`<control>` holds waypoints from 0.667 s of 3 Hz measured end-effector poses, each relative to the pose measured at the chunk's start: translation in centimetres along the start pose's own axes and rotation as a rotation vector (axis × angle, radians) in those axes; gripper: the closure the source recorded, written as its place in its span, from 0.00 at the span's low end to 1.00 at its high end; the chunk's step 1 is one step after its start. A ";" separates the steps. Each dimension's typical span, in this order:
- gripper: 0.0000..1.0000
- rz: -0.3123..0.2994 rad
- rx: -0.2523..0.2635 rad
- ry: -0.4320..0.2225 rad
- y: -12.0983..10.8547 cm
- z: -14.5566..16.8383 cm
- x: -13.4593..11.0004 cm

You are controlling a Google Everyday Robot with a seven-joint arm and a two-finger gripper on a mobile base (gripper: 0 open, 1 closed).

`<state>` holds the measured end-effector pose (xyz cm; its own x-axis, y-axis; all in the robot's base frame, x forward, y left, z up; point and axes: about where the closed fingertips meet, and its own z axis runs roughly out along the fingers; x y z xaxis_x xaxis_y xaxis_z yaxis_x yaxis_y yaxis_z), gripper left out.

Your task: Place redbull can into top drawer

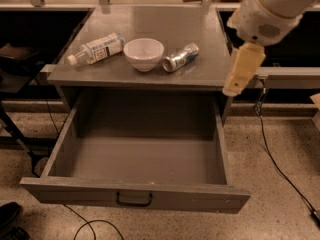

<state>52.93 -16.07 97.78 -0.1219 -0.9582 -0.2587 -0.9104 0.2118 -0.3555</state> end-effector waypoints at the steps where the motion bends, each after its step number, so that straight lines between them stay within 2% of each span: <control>1: 0.00 -0.066 0.007 0.005 -3.7 2.5 -3.3; 2: 0.00 -0.127 0.006 0.042 -7.3 4.4 -5.3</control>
Offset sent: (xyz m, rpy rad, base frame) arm 0.1416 0.0612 0.0048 -0.1601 -0.0236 0.1459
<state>61.93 -11.68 97.77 -0.0224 -0.9846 -0.1735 -0.9172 0.0893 -0.3884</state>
